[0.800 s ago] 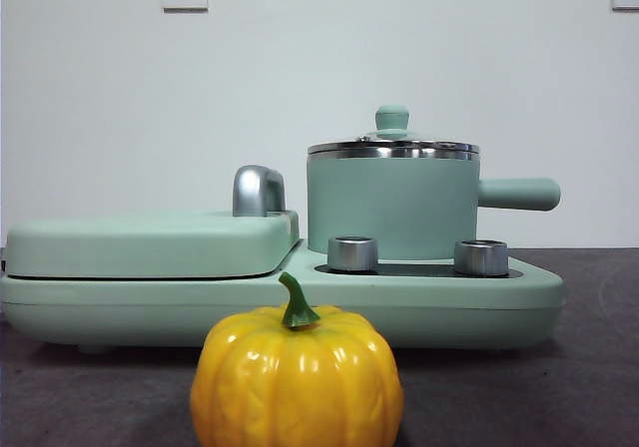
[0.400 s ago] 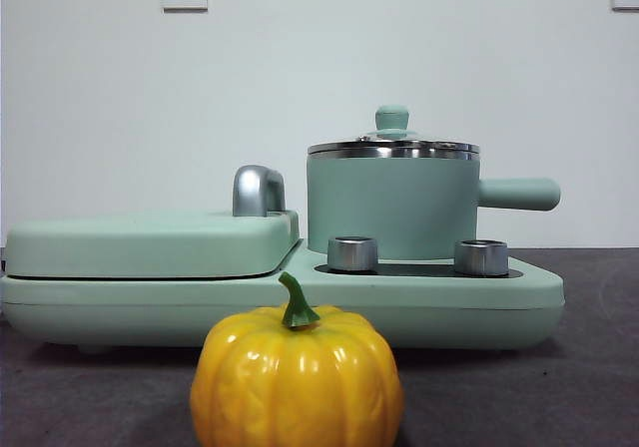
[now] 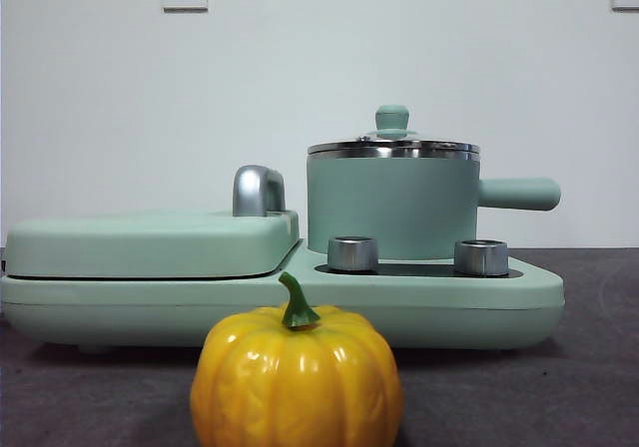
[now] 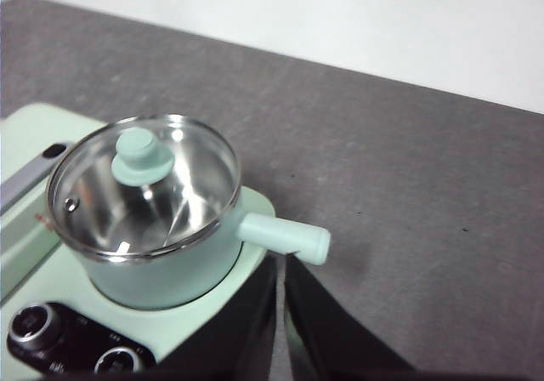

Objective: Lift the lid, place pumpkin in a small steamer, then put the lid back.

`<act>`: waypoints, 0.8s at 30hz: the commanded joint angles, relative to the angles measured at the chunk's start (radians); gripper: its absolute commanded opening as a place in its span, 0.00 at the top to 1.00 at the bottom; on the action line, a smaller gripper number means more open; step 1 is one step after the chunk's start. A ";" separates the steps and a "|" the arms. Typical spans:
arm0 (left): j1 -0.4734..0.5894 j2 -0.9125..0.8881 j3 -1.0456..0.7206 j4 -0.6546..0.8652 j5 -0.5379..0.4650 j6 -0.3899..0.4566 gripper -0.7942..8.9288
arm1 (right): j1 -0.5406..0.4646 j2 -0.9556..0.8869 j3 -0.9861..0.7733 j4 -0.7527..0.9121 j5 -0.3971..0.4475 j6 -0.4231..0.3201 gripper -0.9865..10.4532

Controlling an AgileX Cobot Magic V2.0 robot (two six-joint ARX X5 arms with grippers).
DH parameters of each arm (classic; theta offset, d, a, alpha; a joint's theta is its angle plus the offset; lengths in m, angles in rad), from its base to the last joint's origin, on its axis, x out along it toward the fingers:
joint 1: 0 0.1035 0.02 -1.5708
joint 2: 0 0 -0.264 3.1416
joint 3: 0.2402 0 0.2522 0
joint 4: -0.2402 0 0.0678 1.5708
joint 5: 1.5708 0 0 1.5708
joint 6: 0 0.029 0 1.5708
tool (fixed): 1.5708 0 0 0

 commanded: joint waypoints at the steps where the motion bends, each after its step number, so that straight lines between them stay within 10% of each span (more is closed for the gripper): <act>1: -0.022 0.047 0.051 -0.008 0.008 0.083 0.91 | 0.025 0.026 0.023 0.006 -0.013 -0.043 0.90; 24: -0.238 0.252 0.142 -0.026 0.008 0.246 0.83 | 0.267 0.130 0.023 0.013 -0.003 -0.122 0.89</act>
